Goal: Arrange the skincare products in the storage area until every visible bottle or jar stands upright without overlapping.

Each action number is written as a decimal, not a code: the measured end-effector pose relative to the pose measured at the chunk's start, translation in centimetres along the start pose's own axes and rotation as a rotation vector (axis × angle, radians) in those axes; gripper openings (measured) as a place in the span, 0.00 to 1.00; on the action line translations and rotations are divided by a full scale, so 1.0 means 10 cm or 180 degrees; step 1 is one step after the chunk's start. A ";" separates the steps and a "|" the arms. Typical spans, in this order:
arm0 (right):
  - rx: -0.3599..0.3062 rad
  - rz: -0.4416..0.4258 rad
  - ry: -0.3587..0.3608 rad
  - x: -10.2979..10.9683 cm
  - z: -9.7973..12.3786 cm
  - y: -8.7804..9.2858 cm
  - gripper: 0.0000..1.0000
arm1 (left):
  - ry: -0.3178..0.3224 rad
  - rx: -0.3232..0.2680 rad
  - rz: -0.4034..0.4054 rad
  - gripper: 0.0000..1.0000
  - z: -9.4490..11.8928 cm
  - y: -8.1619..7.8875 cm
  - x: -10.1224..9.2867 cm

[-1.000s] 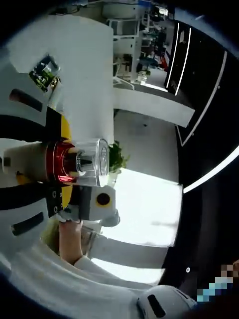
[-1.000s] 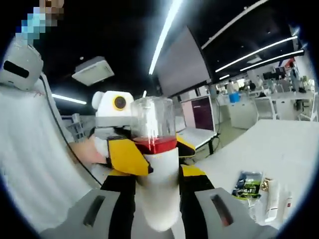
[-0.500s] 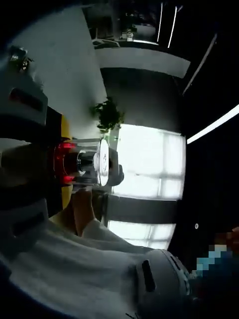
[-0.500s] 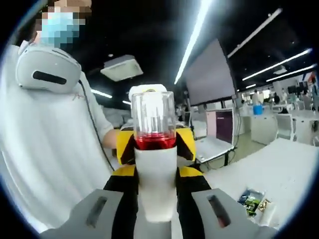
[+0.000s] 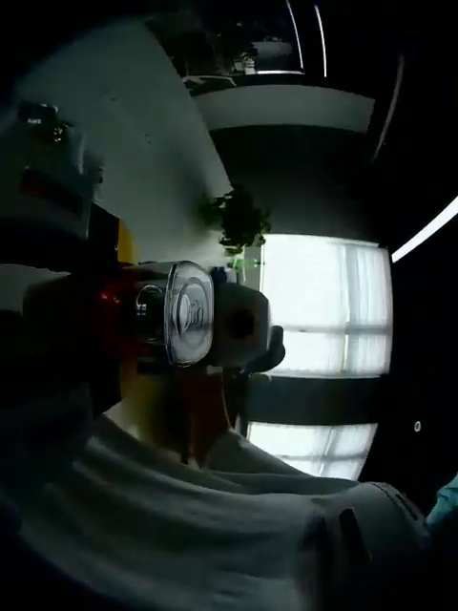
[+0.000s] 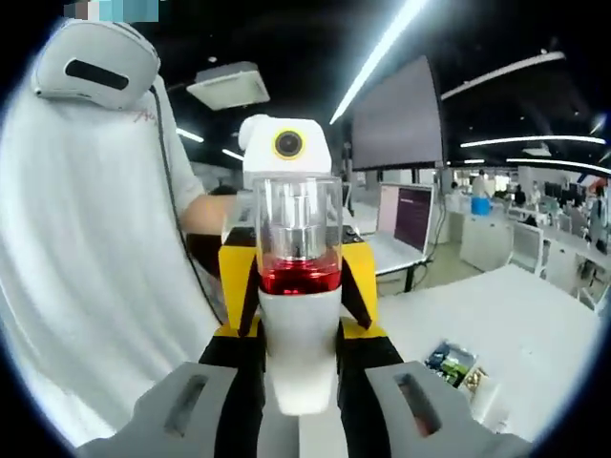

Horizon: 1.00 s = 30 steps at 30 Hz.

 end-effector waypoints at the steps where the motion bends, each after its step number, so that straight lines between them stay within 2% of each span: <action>1: -0.0032 -0.0026 -0.0001 -0.01 0.00 0.05 0.27 | 0.0018 0.0008 0.0024 0.25 0.00 0.02 0.01; 4: -0.0184 -0.0093 -0.0003 -0.03 0.00 0.15 0.27 | 0.0036 -0.0060 0.0117 0.25 -0.03 0.10 0.03; 8: -0.0266 -0.0140 0.0012 -0.04 0.04 0.23 0.27 | 0.0018 -0.0110 0.0182 0.25 -0.09 0.14 0.03; 10: -0.0265 -0.0148 0.0031 -0.04 0.07 0.25 0.27 | 0.0021 -0.0109 0.0174 0.25 -0.16 0.13 -0.02; 15: -0.0255 -0.0175 0.0119 -0.05 0.17 0.35 0.27 | 0.0039 -0.0045 0.0158 0.25 -0.30 0.14 0.00; 19: -0.0199 -0.0189 0.0214 -0.07 0.25 0.43 0.27 | 0.0106 -0.0027 0.0192 0.25 -0.44 0.21 0.05; 25: -0.0169 -0.0260 0.0303 -0.10 0.38 0.54 0.27 | 0.0174 -0.0105 0.0300 0.25 -0.60 0.28 0.11; 30: -0.0094 -0.0320 0.0398 -0.17 0.47 0.70 0.27 | 0.0197 -0.0053 0.0301 0.26 -0.79 0.37 0.19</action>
Point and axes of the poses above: the point that each gripper's makers call its tool centre point, and the gripper's own axes: z roughly backward along the fingers, x roughly to its left, y roughly out of its underside, the point moved 10 cm from there along z, roughly backward along the fingers, and after that the axes turned 7 degrees about -y, right-handed, at the moved point
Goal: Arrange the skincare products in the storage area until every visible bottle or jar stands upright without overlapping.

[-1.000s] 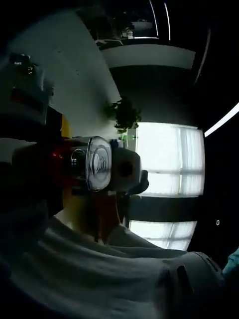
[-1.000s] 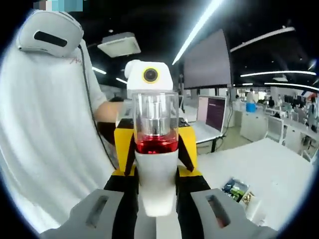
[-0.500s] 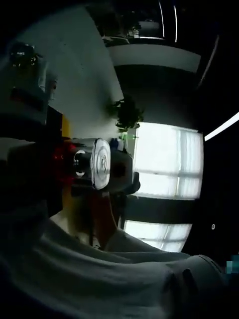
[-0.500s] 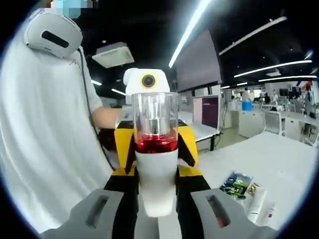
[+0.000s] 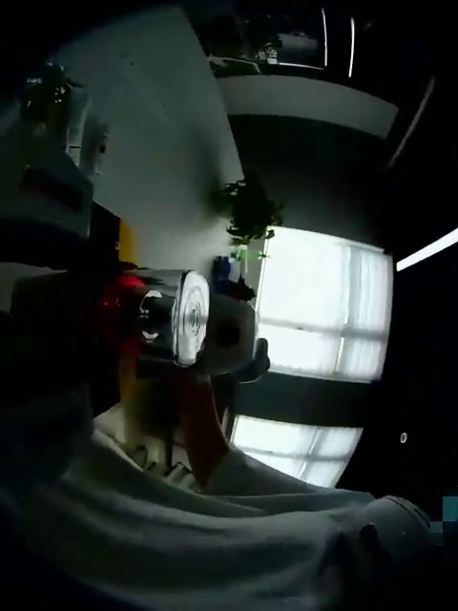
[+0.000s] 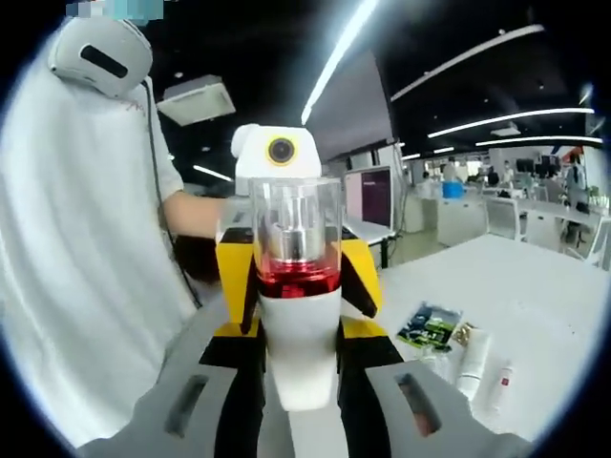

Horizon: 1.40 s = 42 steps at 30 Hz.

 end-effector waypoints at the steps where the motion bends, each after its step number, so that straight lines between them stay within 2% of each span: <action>1: 0.0020 -0.0013 0.0022 -0.02 0.01 0.03 0.27 | 0.0001 0.0010 0.0013 0.26 -0.03 0.02 0.02; 7: 0.0173 0.0015 0.0145 -0.12 0.13 0.20 0.27 | 0.0029 0.0023 -0.0020 0.26 -0.22 0.16 0.12; 15: 0.0234 -0.0041 0.0251 -0.25 0.23 0.37 0.27 | 0.0038 -0.0026 0.0040 0.26 -0.39 0.32 0.31; 24: 0.0444 -0.0048 0.0437 -0.50 0.34 0.65 0.27 | 0.0040 0.0144 -0.0080 0.27 -0.72 0.53 0.56; 29: 0.0532 -0.0116 0.0517 -0.65 0.43 0.81 0.27 | 0.0081 0.0154 -0.0045 0.27 -0.87 0.62 0.67; 42: 0.0735 -0.0103 0.0669 -0.94 0.55 1.02 0.27 | 0.0098 0.0137 -0.0033 0.27 -1.16 0.78 0.92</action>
Point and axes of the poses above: the point that each gripper's makers call its tool centre point, and the gripper's own axes: z roughly backward along the fingers, x roughly to its left, y roughly out of its underside, the point moved 10 cm from there along z, roughly backward along the fingers, and after that the axes turned 7 degrees about -y, right-handed, at the moved point
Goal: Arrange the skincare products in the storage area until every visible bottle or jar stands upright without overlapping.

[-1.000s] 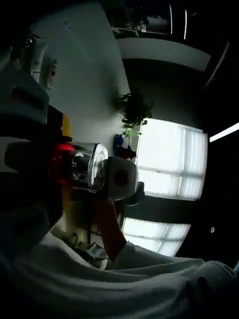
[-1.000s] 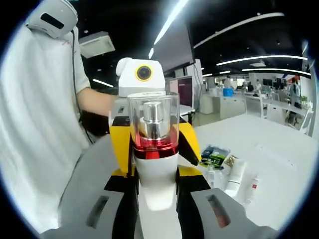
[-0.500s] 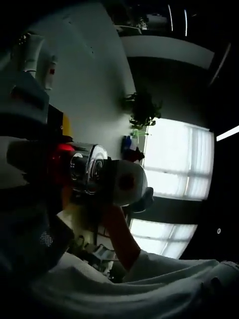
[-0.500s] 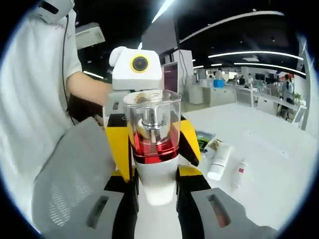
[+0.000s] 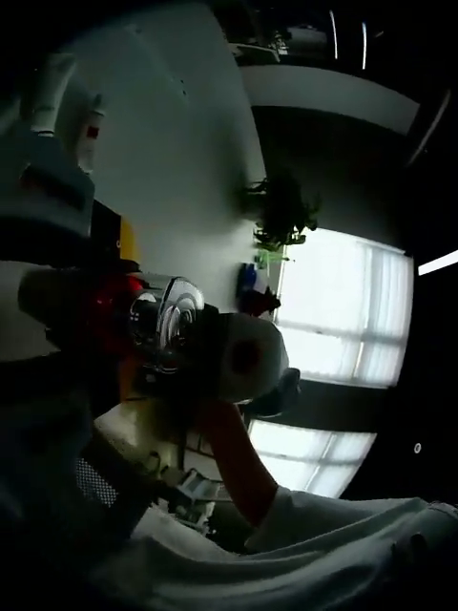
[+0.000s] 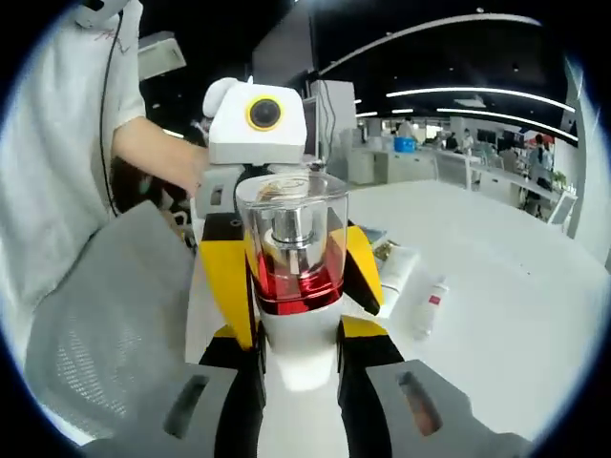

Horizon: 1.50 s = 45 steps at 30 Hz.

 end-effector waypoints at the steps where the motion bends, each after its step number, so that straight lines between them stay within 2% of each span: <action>1: 0.0028 0.0016 0.0017 -0.04 0.01 0.02 0.27 | -0.0009 -0.0013 -0.0008 0.27 -0.03 0.01 0.03; 11: 0.0237 0.0126 0.0121 -0.33 0.08 0.16 0.28 | -0.0053 -0.0056 0.0001 0.27 -0.26 0.08 0.26; 17: 0.0321 0.0155 0.0218 -0.43 0.07 0.24 0.28 | -0.0058 0.0016 -0.0089 0.27 -0.35 0.11 0.35; 27: 0.0248 0.0116 0.0339 -0.60 0.12 0.26 0.28 | -0.0076 -0.0042 -0.0053 0.28 -0.44 0.06 0.49; 33: 0.0387 0.0196 0.0272 -0.64 0.11 0.25 0.28 | -0.0095 -0.0049 -0.0009 0.28 -0.46 0.06 0.52; 38: 0.0363 0.0093 0.0272 -0.67 0.10 0.26 0.29 | -0.0114 -0.0041 0.0049 0.28 -0.45 0.07 0.56; 39: 0.0293 0.0013 0.0298 -0.68 0.09 0.26 0.29 | -0.0136 -0.0047 0.0064 0.28 -0.44 0.07 0.56; 41: 0.0201 -0.0137 0.0323 -0.70 0.09 0.27 0.29 | -0.0209 -0.0037 0.0038 0.31 -0.44 0.06 0.58; 45: 0.0157 -0.0172 0.0369 -0.70 0.09 0.24 0.33 | -0.0241 -0.0126 0.0091 0.37 -0.41 0.01 0.60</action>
Point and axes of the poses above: the point that each gripper's makers call its tool centre point, and the gripper's own axes: z roughly backward along the fingers, x roughly to its left, y roughly out of its underside, the point moved 10 cm from there along z, roughly backward along the fingers, and after that the axes turned 7 degrees about -y, right-handed, at the moved point
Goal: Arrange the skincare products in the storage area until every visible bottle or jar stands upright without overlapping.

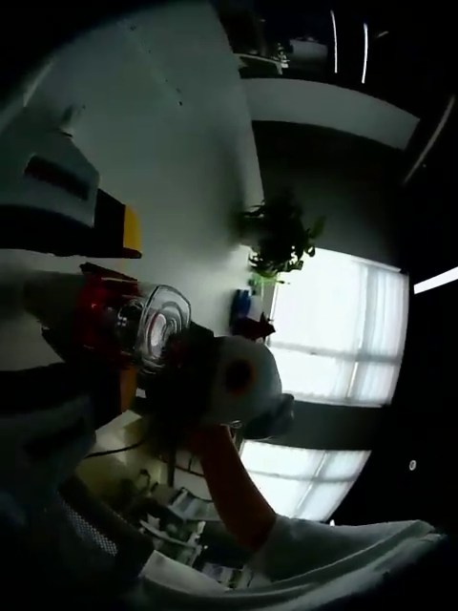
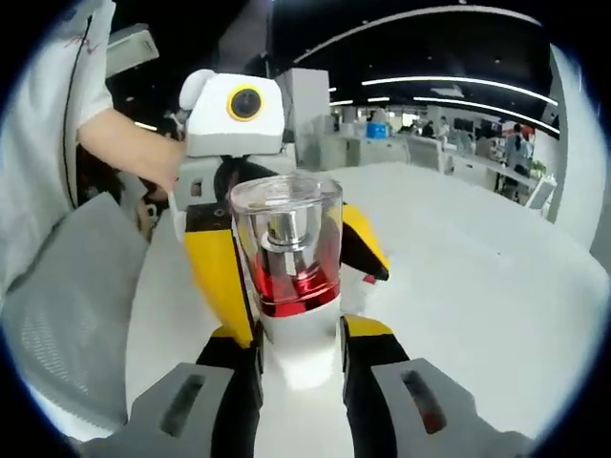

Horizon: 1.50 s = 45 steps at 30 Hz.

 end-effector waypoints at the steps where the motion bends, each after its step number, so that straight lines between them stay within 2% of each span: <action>1: -0.0003 -0.0032 0.0007 0.01 -0.01 -0.02 0.34 | -0.0012 0.0006 -0.0013 0.37 0.01 0.00 0.00; 6: 0.0053 -0.0060 0.0032 0.07 -0.03 -0.05 0.40 | -0.0062 0.0090 -0.0024 0.43 0.07 0.01 -0.02; 9: 0.0060 -0.0102 0.0087 0.11 -0.01 -0.08 0.45 | -0.0158 -0.0036 0.0138 0.52 0.14 -0.01 -0.01; 12: 0.0078 -0.0073 0.0221 0.18 0.02 -0.14 0.49 | -0.0237 -0.0055 0.0199 0.58 0.21 -0.01 0.00; 16: -0.0016 -0.0158 0.0292 0.27 0.05 -0.19 0.55 | -0.0303 -0.0077 0.0258 0.58 0.33 -0.03 -0.05; 22: -0.0031 -0.0280 0.0402 0.37 0.07 -0.25 0.62 | -0.0404 -0.0088 0.0307 0.59 0.52 -0.04 -0.08; 25: -0.0013 -0.0272 0.0481 0.39 0.08 -0.25 0.65 | -0.0479 -0.0055 0.0422 0.61 0.62 -0.06 -0.12; 28: -0.0032 -0.0327 0.0554 0.42 0.10 -0.26 0.70 | -0.0557 -0.0031 0.0395 0.61 0.75 -0.06 -0.14; 31: -0.0047 -0.0383 0.0627 0.45 0.13 -0.27 0.73 | -0.0632 0.0032 0.0472 0.62 0.87 -0.06 -0.14; 34: -0.0021 -0.0486 0.0709 0.48 0.15 -0.28 0.79 | -0.0705 0.0003 0.0416 0.63 1.00 -0.08 -0.20; 41: -0.0063 -0.0517 0.0777 0.67 0.20 -0.34 0.82 | -0.0821 0.0061 0.0518 0.68 1.18 -0.04 -0.26; 45: -0.0220 -0.0594 0.0881 0.66 0.23 -0.34 0.88 | -0.0873 0.0116 0.0556 0.70 1.26 -0.01 -0.31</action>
Point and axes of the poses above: the point that each gripper's makers call its tool centre point, and the gripper's own axes: z roughly backward along the fingers, x roughly to its left, y roughly out of its underside, the point moved 10 cm from there along z, roughly backward along the fingers, and after that the axes turned 7 degrees about -y, right-handed, at the moved point
